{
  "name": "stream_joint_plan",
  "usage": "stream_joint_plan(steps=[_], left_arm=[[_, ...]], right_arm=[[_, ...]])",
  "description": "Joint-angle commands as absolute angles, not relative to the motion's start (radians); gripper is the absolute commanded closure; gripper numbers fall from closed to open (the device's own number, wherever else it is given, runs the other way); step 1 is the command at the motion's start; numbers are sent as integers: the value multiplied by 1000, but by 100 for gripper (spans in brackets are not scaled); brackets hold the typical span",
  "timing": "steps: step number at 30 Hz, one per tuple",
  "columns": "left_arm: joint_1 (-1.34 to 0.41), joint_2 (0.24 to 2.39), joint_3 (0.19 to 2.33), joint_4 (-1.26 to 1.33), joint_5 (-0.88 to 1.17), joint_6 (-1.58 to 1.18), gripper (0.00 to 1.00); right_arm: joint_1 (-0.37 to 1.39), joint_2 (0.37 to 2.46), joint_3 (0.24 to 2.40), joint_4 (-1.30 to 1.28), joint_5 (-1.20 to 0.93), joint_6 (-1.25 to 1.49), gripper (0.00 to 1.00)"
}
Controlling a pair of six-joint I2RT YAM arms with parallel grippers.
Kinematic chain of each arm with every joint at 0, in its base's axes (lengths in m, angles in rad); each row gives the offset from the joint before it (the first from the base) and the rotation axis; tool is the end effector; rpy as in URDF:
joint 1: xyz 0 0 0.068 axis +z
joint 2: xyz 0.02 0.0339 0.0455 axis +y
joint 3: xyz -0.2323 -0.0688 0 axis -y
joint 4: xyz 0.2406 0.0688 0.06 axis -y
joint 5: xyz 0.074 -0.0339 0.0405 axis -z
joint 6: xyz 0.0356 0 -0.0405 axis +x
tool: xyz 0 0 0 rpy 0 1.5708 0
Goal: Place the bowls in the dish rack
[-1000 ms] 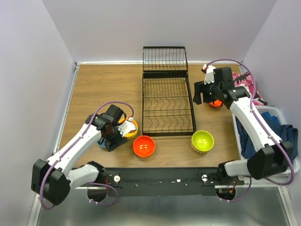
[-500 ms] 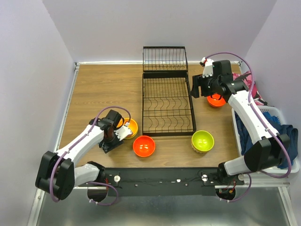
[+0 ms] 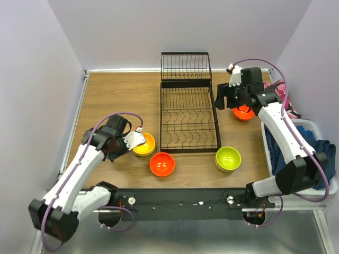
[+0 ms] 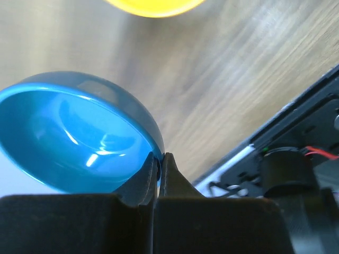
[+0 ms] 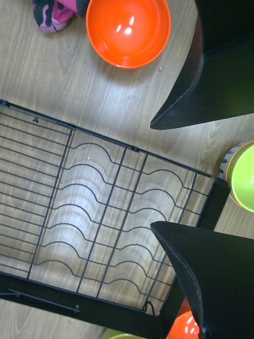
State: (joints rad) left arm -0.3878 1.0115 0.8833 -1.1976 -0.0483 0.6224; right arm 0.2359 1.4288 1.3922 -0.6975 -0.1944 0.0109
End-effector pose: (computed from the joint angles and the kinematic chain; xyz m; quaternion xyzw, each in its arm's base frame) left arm 0.1577 -0.0625 0.2329 0.4775 0.8697 0.0381 0.1185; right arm 0.3004 0.0793 0.3216 -0.1413 0.8993 0.1378 0.3903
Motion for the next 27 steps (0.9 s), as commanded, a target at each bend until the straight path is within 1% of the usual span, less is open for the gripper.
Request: stream_joint_plan(steps=[1,3,4,5,6,7,8,10,11,13,14,15,16,17,18,19,20,21,23,25,27], left_arm=[[-383,927,1047,-1532,-55,755,100],[-385,991,1127,-1523,-22,759,100],[-387,1032,1235,-1510,44,724,100],[-387,1113,1294,-1461,79,704,100],[-387,1150,1352,-1427,116,686,100],[-387,1187,1462,-1390,212,667,100],[-388,1263,1515,-1323,260,619,100],[-390,1339,1647,-1267,380,585,100],[-394,1395,1672,-1194,485,539,100],[-399,1440,1706,-1108,579,476,100],[-400,1463,1695,-998,685,444,100],[-405,1466,1665,-918,727,346,100],[-406,1463,1576,-823,774,289,100],[-413,1453,1524,-604,804,209,100],[-414,1444,1466,-469,886,26,100],[-414,1431,1319,-310,925,-108,100],[-414,1410,1231,105,954,-233,100],[-416,1408,1144,335,968,-362,100],[-452,1474,1138,396,953,-410,100],[-471,1520,1147,510,912,-521,100],[-488,1587,1178,560,893,-566,100]], right_arm=[[232,1443,1407,-670,-259,46,23],[233,1439,1396,-647,-249,64,23],[233,1437,1396,-641,-218,74,23],[232,1436,1399,-638,-201,95,23],[230,1445,1411,-632,-184,106,23],[230,1450,1419,-630,-170,115,23],[229,1456,1430,-630,-134,138,22],[224,1486,1459,-632,-112,149,20],[221,1500,1469,-632,-94,135,19],[215,1538,1512,-647,-34,117,18],[209,1548,1525,-647,21,77,15],[206,1552,1531,-632,41,42,14],[199,1558,1542,-623,81,19,14],[193,1562,1549,-615,159,14,9],[184,1563,1561,-618,164,12,9],[161,1565,1572,-621,155,17,9],[152,1554,1571,-621,146,23,6],[146,1540,1553,-605,146,23,6],[137,1511,1475,-574,141,14,5],[121,1512,1457,-590,147,35,5],[101,1499,1444,-606,92,83,6]])
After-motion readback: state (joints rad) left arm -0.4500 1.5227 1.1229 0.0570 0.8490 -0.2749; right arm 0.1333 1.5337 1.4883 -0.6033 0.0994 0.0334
